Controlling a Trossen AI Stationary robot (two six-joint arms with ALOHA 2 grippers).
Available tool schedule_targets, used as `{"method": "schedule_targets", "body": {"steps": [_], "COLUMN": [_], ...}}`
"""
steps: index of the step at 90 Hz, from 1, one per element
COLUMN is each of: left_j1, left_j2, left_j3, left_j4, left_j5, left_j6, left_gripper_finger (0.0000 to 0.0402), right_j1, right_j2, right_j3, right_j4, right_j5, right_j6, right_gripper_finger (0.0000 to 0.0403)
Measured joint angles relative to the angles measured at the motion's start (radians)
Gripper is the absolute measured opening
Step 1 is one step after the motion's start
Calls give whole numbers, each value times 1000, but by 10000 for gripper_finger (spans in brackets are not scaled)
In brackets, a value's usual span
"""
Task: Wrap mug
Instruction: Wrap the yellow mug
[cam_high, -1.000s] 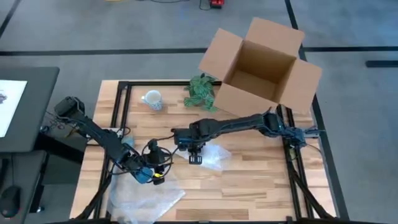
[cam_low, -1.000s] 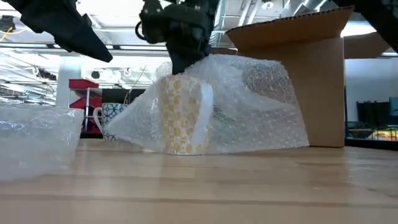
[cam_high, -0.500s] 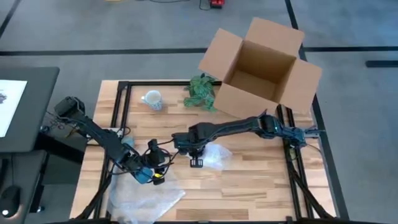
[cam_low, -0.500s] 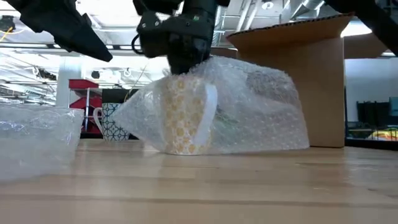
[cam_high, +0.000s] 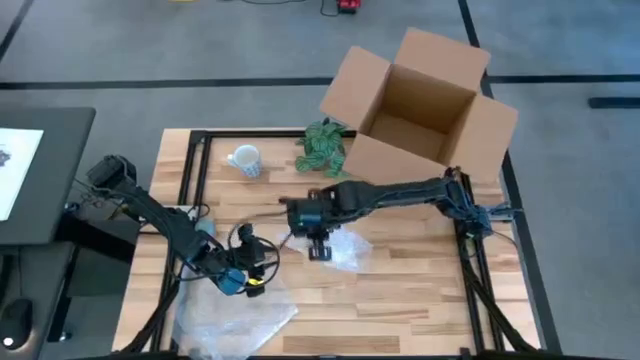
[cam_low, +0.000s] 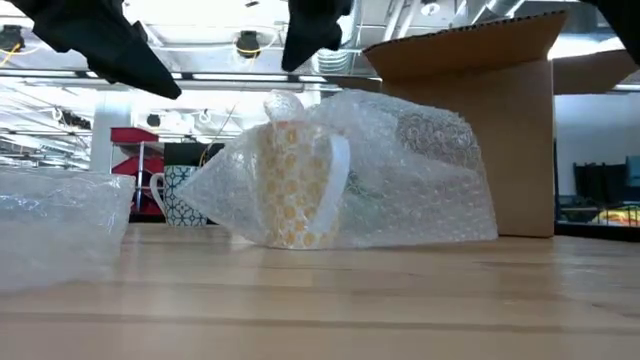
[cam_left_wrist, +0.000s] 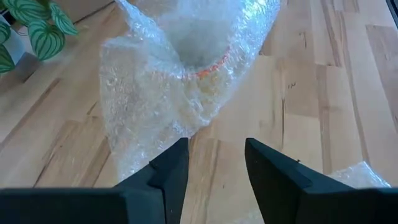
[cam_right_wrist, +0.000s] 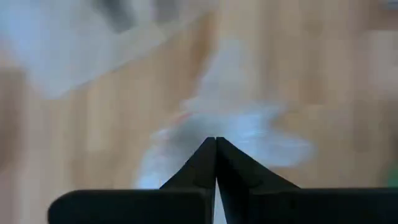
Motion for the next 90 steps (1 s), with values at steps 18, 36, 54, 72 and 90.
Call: {"method": "schedule_targets", "body": {"steps": [18,36,54,72,90], "left_j1": [0,0,0,0,0], "left_j2": [0,7,7,7,7], "left_j3": [0,-3,-9,-9,-9], "left_j4": [-2,2,3,3,4], "left_j5": [0,0,-2,-3,-5], "left_j6": [-5,-8,-10,-12,-12], "left_gripper_finger": [138,138,138,138,138], "right_j1": [-38,-13,2,-7,1], "right_j2": [32,29,28,23,15], "right_j3": [-85,-222,-346,-406,-340], "right_j4": [2,111,288,335,261], "right_j5": [-37,-97,-131,-137,-138], "right_j6": [19,15,22,35,38], "right_gripper_finger": [0,0,0,0,0]}}
